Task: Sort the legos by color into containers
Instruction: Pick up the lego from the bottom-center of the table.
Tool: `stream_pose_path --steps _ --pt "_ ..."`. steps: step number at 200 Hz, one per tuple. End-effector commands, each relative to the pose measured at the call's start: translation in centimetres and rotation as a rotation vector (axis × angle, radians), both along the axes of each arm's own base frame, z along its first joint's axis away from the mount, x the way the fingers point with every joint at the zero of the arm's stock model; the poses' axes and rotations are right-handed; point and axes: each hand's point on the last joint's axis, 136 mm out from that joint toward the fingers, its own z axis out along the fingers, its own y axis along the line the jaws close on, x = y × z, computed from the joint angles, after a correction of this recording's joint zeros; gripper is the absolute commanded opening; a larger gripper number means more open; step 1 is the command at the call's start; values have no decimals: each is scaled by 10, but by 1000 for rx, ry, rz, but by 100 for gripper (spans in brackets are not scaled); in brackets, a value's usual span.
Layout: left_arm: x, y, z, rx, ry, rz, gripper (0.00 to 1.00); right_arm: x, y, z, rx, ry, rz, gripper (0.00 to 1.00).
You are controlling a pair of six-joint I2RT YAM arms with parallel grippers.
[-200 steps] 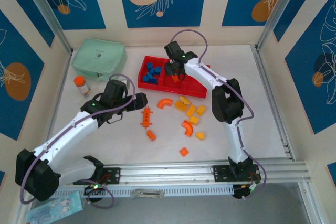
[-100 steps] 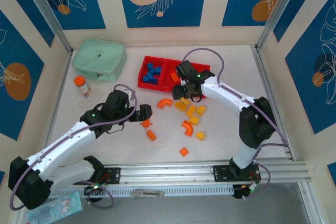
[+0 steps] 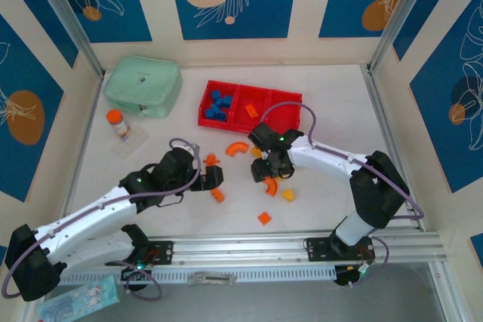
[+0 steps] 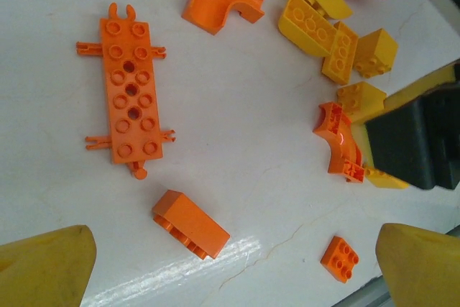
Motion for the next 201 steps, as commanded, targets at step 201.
stream_pose_path --steps 201 --pt "5 -7 -1 10 -15 32 99 -17 -1 -51 -94 92 -180 45"
